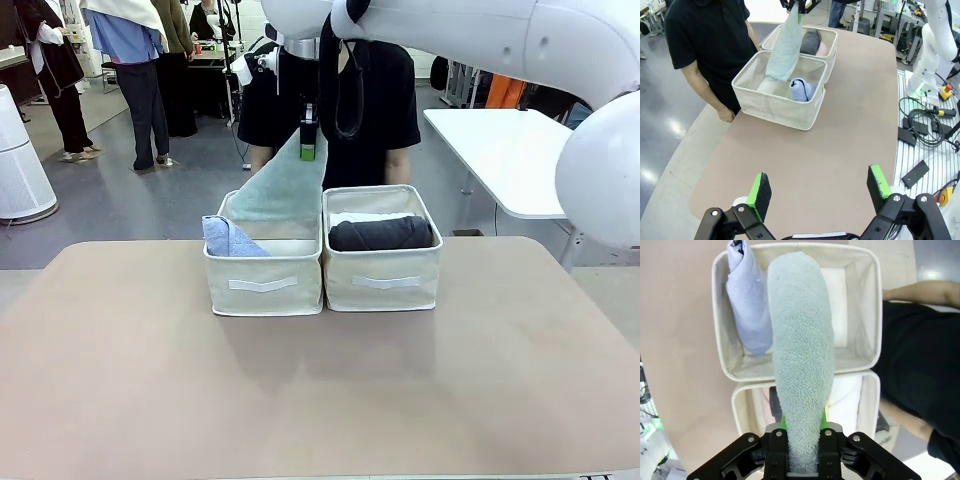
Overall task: Sort the towels based on their folding style.
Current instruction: Pick up another triangle-folded towel from the table and place it in the left Fabric basket.
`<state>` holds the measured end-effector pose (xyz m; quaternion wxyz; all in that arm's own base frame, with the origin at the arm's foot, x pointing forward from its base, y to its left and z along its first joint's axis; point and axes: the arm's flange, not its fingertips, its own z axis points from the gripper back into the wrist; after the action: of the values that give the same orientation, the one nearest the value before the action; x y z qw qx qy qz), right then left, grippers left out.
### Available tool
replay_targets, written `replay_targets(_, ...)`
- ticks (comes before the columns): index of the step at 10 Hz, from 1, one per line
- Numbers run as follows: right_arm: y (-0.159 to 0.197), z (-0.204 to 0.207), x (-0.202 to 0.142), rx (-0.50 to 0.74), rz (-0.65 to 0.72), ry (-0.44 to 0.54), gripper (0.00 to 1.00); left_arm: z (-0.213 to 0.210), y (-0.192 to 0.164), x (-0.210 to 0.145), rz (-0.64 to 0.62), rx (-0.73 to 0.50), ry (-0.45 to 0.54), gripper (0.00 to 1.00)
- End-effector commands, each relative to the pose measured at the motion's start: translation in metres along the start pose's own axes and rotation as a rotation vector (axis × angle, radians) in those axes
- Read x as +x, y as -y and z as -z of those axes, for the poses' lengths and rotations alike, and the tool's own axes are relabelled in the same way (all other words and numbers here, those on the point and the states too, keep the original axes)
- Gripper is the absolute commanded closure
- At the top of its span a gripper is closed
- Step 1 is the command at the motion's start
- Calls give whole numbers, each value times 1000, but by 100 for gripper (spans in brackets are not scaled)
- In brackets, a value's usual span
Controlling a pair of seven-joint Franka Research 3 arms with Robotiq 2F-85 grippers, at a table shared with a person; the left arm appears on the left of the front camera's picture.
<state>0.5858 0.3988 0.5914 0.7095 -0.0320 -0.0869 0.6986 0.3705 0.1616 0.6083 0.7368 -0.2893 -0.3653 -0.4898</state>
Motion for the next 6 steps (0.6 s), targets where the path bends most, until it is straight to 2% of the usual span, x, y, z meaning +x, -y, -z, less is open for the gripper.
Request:
replay_targets(1, 21, -10, 21, 36, -34, -4, 78, -1, 0, 0, 13, -6, 17, 0)
replay_targets(6, 24, 30, 22, 118, -31, -23, 78, -1, 0, 0, 13, -6, 17, 0)
